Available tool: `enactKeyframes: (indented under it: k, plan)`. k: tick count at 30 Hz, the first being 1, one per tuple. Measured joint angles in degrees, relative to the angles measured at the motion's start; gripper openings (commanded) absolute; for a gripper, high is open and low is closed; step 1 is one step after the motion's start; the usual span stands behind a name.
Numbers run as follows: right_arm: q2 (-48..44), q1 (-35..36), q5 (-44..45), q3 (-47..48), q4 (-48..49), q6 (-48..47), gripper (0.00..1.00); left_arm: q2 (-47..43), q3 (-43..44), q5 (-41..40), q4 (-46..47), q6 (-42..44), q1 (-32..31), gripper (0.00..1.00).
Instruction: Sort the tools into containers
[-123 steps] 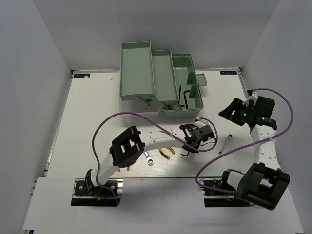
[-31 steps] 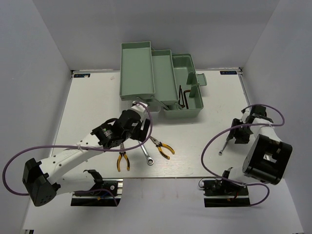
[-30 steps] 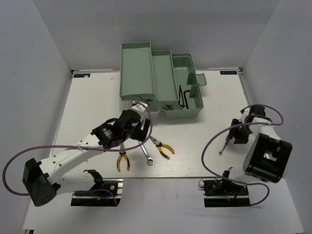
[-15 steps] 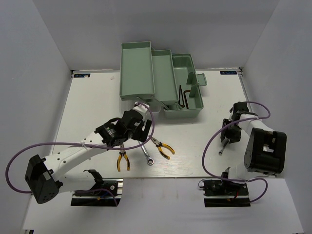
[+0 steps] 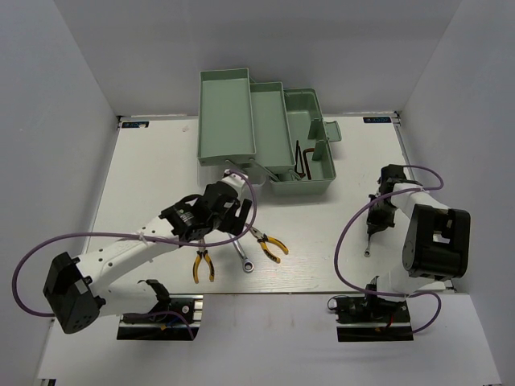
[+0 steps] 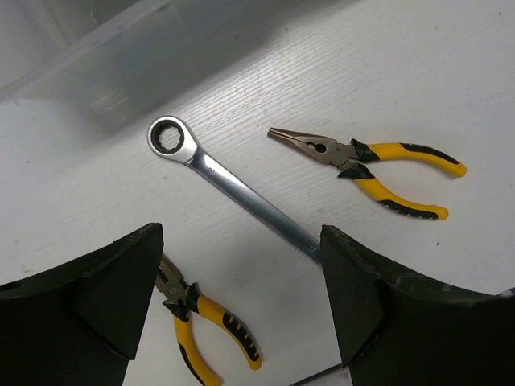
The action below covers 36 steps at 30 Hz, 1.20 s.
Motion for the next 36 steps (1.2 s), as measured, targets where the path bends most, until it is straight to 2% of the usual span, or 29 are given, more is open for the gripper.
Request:
enactKeyframes:
  k: [6,12,21,26,28,36]
  plan:
    - [-0.57,-0.02,-3.5,-0.02,0.66,-1.73,0.0,1.33,-1.53,3.48,0.66,-1.53,0.04,0.91]
    - [-4.79,0.26,-12.68,0.39,0.87,-5.2,0.0,8.96,-1.73,6.14,1.25,-8.44,0.04,0.89]
    - [-8.76,0.94,-25.79,11.17,-0.04,-8.37,0.0,13.86,-2.38,6.1,1.11,-19.15,0.04,0.83]
    - [-7.13,3.93,-32.74,20.41,-1.31,-8.35,0.0,14.45,-4.66,5.86,1.92,-24.26,0.04,0.8]
    - [-4.17,6.62,-35.39,26.16,-0.85,-8.2,0.0,15.1,-5.64,5.81,2.38,-26.43,0.04,0.76]
    - [15.72,19.39,-42.05,54.62,0.59,-6.14,0.0,15.85,-9.29,5.46,5.25,-33.64,0.0,0.71]
